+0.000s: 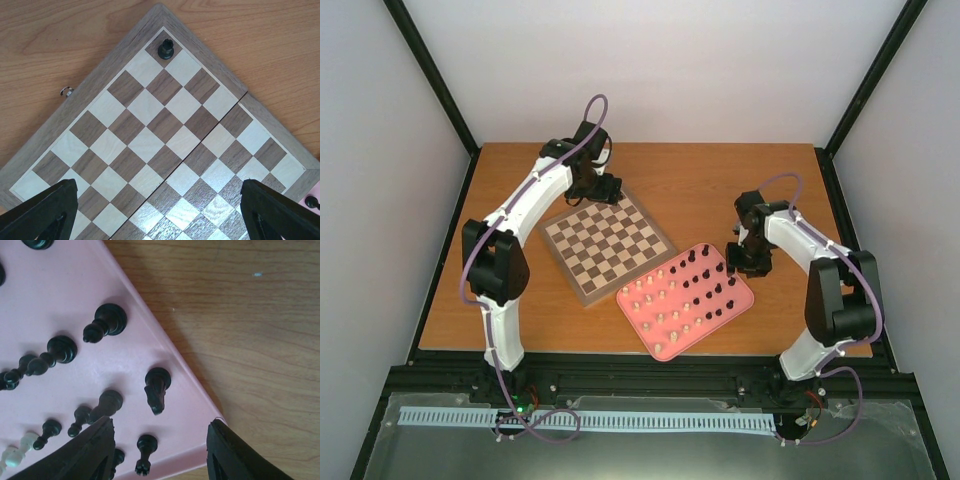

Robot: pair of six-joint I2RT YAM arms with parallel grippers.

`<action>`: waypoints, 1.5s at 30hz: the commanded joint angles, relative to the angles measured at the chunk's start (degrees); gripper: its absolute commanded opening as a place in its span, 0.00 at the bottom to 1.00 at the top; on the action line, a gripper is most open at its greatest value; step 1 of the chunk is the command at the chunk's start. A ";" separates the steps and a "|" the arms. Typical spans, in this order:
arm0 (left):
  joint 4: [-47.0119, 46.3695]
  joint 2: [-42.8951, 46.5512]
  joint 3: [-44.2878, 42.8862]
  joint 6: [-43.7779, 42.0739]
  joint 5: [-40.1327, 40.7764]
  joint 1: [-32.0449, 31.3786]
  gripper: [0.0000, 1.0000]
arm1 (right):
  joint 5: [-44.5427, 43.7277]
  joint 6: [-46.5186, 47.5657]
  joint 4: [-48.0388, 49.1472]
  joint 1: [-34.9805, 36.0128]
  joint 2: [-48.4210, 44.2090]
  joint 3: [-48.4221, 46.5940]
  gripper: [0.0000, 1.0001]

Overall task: Set up the chess pieces on the board
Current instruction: Pick up the chess piece from the storage box.

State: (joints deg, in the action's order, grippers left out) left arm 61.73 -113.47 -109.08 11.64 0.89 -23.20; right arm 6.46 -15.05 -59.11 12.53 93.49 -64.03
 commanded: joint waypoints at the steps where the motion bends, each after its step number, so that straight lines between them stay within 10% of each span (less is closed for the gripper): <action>1: 0.49 2.56 -0.15 -1.18 0.99 -0.20 0.91 | -0.11 0.48 1.46 0.34 1.51 -1.17 0.50; 21: 0.23 1.91 0.35 -1.27 1.58 -0.19 0.91 | -0.44 0.83 3.60 1.01 5.87 0.61 0.41; 45: 0.14 1.42 0.62 -1.09 1.89 -0.18 0.91 | -1.51 0.43 3.90 2.62 6.82 1.52 0.09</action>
State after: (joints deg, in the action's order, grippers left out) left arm 61.73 -113.16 -108.47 11.55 2.22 -23.20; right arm 6.26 -14.44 -55.44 14.85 99.61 -62.83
